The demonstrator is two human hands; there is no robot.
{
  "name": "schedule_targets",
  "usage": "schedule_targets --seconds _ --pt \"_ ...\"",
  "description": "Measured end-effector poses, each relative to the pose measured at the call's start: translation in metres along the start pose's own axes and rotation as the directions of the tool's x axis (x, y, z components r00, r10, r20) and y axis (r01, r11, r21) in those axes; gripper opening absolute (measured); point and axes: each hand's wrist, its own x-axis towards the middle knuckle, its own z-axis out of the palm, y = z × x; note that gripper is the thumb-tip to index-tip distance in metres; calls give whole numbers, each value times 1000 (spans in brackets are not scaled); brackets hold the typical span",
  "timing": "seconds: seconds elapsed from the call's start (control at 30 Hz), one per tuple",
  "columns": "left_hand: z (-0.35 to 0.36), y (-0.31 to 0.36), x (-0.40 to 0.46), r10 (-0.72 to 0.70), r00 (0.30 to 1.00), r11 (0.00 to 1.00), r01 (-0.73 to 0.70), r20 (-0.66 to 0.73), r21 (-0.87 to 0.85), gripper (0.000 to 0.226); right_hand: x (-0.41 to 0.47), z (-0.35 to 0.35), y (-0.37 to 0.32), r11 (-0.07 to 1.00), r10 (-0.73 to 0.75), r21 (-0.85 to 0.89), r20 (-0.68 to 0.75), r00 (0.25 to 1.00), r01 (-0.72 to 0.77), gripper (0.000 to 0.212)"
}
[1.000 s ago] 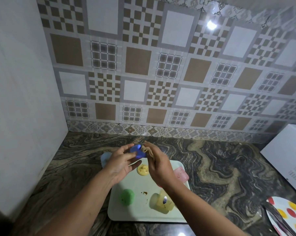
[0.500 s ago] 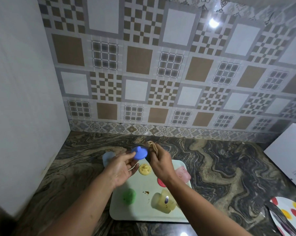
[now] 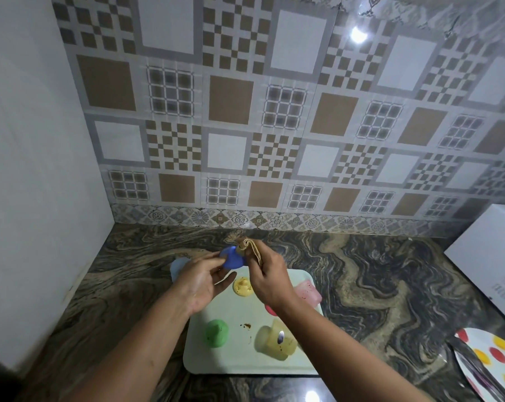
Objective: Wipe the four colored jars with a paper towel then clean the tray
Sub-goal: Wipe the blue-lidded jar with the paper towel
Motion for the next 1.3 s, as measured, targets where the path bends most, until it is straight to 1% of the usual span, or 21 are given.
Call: schedule_targets --seconds 0.13,0.23,0.37,0.47,0.53,0.6,0.7,0.73,0.8,0.83,0.87,0.9,0.93,0.97,1.0,1.03,1.1,1.17,1.2,1.23,1.3 --pt "-4 7 0 -44 998 998 41 53 56 14 5 3 -2 979 131 155 17 991 -132 25" --pt "-8 4 0 -88 996 996 87 20 37 20 9 7 -2 927 262 257 79 962 -274 22" --pt "2 -4 4 -53 994 994 42 -100 -102 11 0 17 -12 943 253 229 -21 967 -242 24" --pt "8 -8 5 30 997 997 -35 -66 -69 14 -2 20 -14 951 246 207 -66 967 -228 32" --pt "10 -9 4 91 994 994 -93 -57 -50 18 -1 19 -12 977 173 144 -101 980 -158 36" --pt "11 -8 5 119 990 988 -126 -74 -93 22 -5 16 -12 999 -3 44 -111 994 8 37" --pt "11 -5 5 122 990 986 -129 -73 -102 24 -20 11 -8 952 -283 -111 28 959 285 40" --pt "11 -5 4 115 992 989 -120 -61 -85 24 -22 10 -5 934 -327 -137 43 944 330 42" --pt "13 -6 -1 93 995 992 -96 -34 -77 21 -20 4 2 925 -350 -156 4 937 346 41" --pt "15 -7 -3 77 997 993 -79 -26 -84 20 -17 2 4 938 -318 -155 -28 948 310 40" --pt "16 -9 -6 61 998 994 -62 -20 -87 18 -13 2 8 967 -233 -123 -64 970 224 39" --pt "17 -10 -8 48 999 995 -48 -6 -86 16 -7 2 7 995 -87 -54 -91 992 83 35" --pt "16 -11 -10 40 999 996 -39 11 -85 14 0 2 8 992 115 71 -93 989 -109 29" --pt "16 -11 -11 41 999 995 -38 24 -87 12 5 2 9 946 277 193 -69 958 -260 24" --pt "15 -10 -10 48 999 995 -46 21 -88 12 7 3 9 904 352 283 -62 934 -321 22" --pt "13 -8 -9 60 998 994 -59 2 -88 12 5 3 5 909 328 304 -94 940 -287 20" --pt "12 -3 -6 75 996 992 -79 -43 -94 12 -4 0 -5 975 94 217 -194 977 -51 23" --pt "13 2 -5 66 998 991 -68 -17 -117 15 -12 1 -4 975 -214 29 -139 967 220 34" --pt "12 2 -5 54 998 992 -51 21 -116 16 -12 4 -2 966 -257 -4 -113 960 258 38" --pt "12 2 -6 41 997 995 -35 64 -94 17 -11 7 -1 975 -216 29 -115 970 221 38" --pt "11 1 -9 13 990 999 -9 139 -31 19 -5 10 -8 960 57 279 -142 988 -15 31"
